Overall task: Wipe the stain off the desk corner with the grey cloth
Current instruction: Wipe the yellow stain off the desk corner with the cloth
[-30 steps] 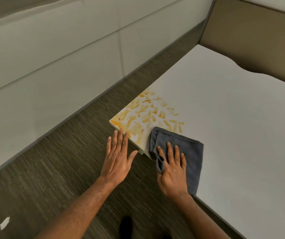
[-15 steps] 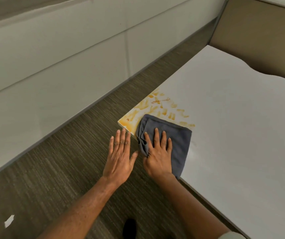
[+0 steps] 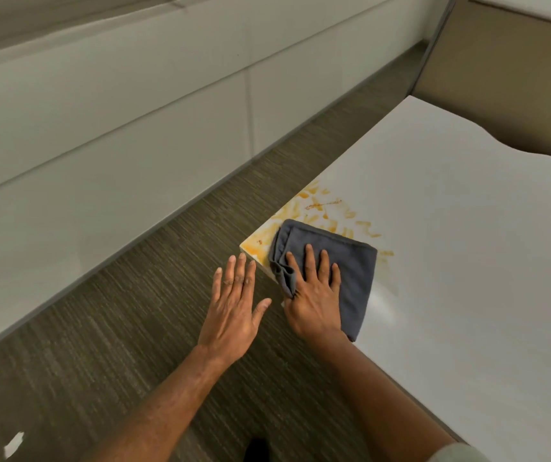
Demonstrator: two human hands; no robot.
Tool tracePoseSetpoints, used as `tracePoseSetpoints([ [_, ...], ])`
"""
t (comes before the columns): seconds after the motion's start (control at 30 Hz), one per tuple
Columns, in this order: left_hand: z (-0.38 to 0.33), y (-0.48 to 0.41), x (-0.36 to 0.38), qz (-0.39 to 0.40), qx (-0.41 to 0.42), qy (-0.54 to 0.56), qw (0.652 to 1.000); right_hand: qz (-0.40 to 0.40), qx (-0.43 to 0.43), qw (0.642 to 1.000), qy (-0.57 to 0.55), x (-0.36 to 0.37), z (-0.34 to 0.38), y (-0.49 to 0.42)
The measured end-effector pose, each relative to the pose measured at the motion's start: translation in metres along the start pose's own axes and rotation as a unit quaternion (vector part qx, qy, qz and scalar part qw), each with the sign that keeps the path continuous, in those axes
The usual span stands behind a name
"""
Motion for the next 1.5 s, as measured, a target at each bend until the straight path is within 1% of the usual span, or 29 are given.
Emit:
tracePoseSetpoints([
  [0.1,0.006,-0.005,0.004,0.008,0.001,-0.008,1.0,0.002,-0.039,0.999,-0.003,0.003,0.022,0.001],
  [0.2,0.012,-0.009,0.008,0.013,-0.001,-0.001,1.0,-0.005,-0.059,0.998,-0.014,0.005,0.012,0.014],
  [0.33,0.02,-0.012,0.013,0.008,-0.009,0.023,1.0,-0.016,-0.021,1.0,-0.014,0.004,-0.016,0.019],
  [0.47,0.029,-0.007,0.016,0.006,-0.022,0.027,0.999,-0.021,0.006,1.0,-0.018,0.002,0.002,-0.001],
  [0.67,0.038,-0.001,0.011,-0.012,-0.03,0.03,0.999,-0.011,-0.044,0.999,0.0,0.01,0.066,-0.032],
  [0.77,0.044,0.0,0.009,-0.021,-0.04,0.032,0.998,-0.001,-0.071,0.997,0.004,0.015,0.086,-0.037],
  [0.87,0.048,0.002,0.008,-0.027,-0.046,0.05,0.997,0.014,-0.117,0.993,0.007,0.015,0.084,-0.028],
  [0.93,0.052,0.003,0.007,-0.033,-0.049,0.067,0.996,0.008,-0.131,0.991,-0.006,0.012,0.07,-0.022],
  [1.03,0.055,-0.001,0.005,-0.038,-0.042,0.067,0.996,-0.001,-0.078,0.997,-0.027,0.005,0.051,-0.032],
  [1.1,0.057,-0.004,0.003,-0.037,-0.037,0.064,0.997,-0.007,-0.041,0.999,-0.022,0.003,0.051,-0.044],
  [1.2,0.062,-0.005,0.003,-0.047,-0.039,0.072,0.996,-0.013,-0.031,0.999,-0.011,0.004,0.066,-0.06],
  [1.37,0.066,-0.003,0.003,-0.071,-0.042,0.081,0.993,0.0,-0.089,0.996,0.015,0.012,0.095,-0.068],
  [1.5,0.061,-0.006,0.008,-0.064,-0.019,0.07,0.995,0.01,-0.139,0.99,0.014,0.011,0.085,-0.048],
])
Point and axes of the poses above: each hand's wrist, its own y-axis away from the middle knuckle, its own x-axis out of the palm, z = x × y, the point moved 10 cm from there along -y, towards the middle knuckle, and after that the axes turned 14 degrees about x, right-handed, at the moved point
